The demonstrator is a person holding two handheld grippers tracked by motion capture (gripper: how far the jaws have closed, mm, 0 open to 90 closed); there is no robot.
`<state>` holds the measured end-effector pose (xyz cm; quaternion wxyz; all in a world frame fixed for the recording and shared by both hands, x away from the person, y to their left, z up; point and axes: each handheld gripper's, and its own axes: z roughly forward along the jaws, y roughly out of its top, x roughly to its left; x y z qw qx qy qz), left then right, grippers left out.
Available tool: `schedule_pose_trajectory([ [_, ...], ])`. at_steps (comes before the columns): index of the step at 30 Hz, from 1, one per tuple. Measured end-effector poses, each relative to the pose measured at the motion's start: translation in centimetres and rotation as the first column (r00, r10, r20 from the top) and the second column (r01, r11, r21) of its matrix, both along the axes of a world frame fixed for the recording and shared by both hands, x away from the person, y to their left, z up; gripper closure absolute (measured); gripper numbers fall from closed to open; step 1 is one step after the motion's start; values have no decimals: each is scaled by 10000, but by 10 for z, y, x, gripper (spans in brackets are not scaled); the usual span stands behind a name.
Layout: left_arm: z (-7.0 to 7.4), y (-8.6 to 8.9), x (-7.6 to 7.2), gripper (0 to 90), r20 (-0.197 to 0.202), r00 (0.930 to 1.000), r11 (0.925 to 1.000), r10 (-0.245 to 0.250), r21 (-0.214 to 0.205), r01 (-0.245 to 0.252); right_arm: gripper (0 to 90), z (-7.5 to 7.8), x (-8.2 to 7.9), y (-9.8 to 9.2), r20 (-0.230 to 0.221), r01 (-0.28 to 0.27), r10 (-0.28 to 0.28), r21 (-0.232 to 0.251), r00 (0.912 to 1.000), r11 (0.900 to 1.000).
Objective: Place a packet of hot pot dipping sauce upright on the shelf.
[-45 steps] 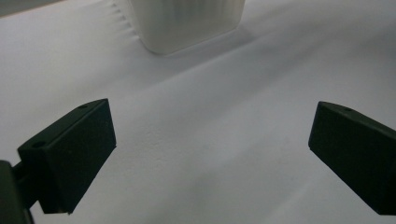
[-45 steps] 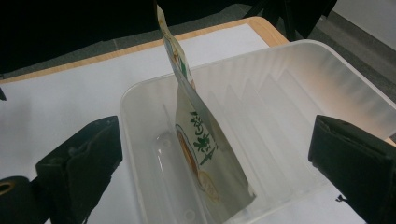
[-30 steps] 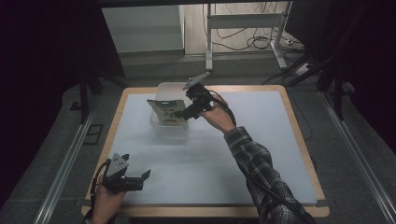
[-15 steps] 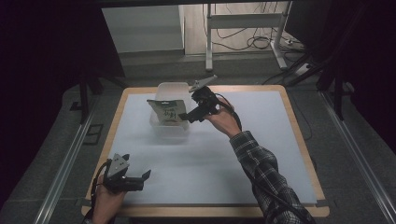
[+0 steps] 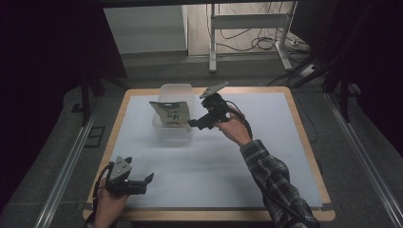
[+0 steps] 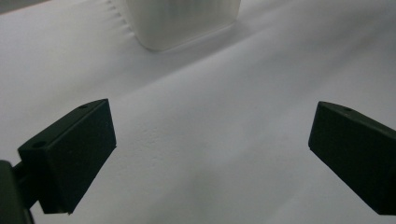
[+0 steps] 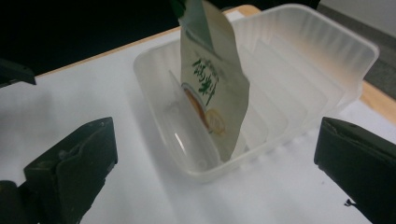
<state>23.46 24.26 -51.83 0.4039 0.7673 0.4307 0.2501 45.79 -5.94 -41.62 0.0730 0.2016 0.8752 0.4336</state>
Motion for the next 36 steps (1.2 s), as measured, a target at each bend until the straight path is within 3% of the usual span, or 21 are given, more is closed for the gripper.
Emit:
schedule_pose_trajectory([
  [16, -1, -1, 0, 6, -19, 10000, 10000, -38, 51, 38, 0, -4, -20, -28, -391, 29, -14, 372, 9992, 9993],
  [36, -2, -2, 0, 5, -23, 10000, 10000, -45, 23, 45, 0, -4, -57, -69, -218, 434, -424, 493, 9989, 9978],
])
